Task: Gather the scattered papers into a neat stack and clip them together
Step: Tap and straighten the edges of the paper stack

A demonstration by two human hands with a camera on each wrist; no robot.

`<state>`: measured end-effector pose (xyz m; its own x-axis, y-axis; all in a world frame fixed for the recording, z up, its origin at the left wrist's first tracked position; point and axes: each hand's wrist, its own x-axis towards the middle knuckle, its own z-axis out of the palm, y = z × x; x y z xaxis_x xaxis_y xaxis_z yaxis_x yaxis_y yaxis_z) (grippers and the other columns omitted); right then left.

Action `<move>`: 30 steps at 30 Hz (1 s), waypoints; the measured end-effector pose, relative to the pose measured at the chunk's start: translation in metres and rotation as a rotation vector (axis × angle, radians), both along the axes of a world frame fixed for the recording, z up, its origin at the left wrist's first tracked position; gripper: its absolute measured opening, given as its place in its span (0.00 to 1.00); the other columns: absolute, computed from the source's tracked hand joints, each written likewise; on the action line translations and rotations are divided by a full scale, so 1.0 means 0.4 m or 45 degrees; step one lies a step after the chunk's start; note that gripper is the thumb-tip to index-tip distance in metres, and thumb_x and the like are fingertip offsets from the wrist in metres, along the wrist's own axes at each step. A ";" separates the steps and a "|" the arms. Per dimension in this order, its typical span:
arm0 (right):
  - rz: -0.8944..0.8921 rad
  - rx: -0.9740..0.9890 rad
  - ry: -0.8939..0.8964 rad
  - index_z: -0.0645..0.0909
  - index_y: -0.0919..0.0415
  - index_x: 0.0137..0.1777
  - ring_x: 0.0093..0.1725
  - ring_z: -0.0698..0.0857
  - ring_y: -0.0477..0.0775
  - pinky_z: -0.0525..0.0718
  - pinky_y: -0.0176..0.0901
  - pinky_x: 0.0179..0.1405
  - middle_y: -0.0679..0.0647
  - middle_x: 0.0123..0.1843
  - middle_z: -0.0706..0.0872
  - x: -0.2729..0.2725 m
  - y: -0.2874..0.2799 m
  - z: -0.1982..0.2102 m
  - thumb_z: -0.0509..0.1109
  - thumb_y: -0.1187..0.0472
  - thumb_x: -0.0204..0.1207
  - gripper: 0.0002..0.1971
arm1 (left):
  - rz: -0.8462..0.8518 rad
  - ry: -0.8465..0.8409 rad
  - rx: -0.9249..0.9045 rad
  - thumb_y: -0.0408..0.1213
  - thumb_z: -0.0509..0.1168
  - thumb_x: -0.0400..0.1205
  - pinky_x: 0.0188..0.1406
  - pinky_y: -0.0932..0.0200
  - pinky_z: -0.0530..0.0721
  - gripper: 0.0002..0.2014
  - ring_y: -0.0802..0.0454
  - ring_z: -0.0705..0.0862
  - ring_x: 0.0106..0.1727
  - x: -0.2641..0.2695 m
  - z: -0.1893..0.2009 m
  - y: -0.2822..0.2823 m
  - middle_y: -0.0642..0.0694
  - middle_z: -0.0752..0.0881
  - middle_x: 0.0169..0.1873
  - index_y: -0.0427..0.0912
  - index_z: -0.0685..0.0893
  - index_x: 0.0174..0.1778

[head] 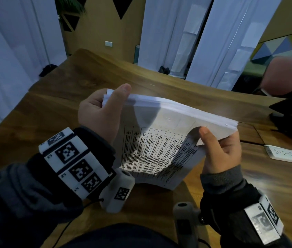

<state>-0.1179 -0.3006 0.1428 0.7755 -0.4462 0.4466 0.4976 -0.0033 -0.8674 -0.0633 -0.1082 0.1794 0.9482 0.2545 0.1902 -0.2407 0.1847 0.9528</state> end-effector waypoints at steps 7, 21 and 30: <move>-0.026 0.031 0.016 0.75 0.60 0.48 0.39 0.87 0.37 0.84 0.29 0.39 0.39 0.37 0.90 0.001 0.004 -0.004 0.72 0.55 0.60 0.18 | -0.008 0.153 0.008 0.47 0.68 0.65 0.17 0.74 0.71 0.12 0.67 0.75 0.17 0.019 -0.007 0.009 0.59 0.76 0.11 0.48 0.82 0.17; 0.056 0.153 0.012 0.87 0.51 0.41 0.36 0.87 0.44 0.87 0.37 0.37 0.46 0.35 0.91 -0.001 -0.010 0.026 0.80 0.61 0.61 0.09 | -0.503 -0.142 0.053 0.58 0.81 0.44 0.33 0.66 0.85 0.36 0.60 0.88 0.40 0.027 -0.068 0.046 0.58 0.90 0.36 0.50 0.81 0.47; 0.242 0.151 0.085 0.80 0.69 0.54 0.40 0.86 0.52 0.86 0.46 0.43 0.53 0.39 0.88 0.010 -0.080 0.063 0.85 0.47 0.48 0.37 | -0.804 0.109 0.001 0.48 0.82 0.51 0.38 0.58 0.88 0.28 0.48 0.90 0.45 0.026 -0.168 0.081 0.45 0.92 0.42 0.39 0.87 0.44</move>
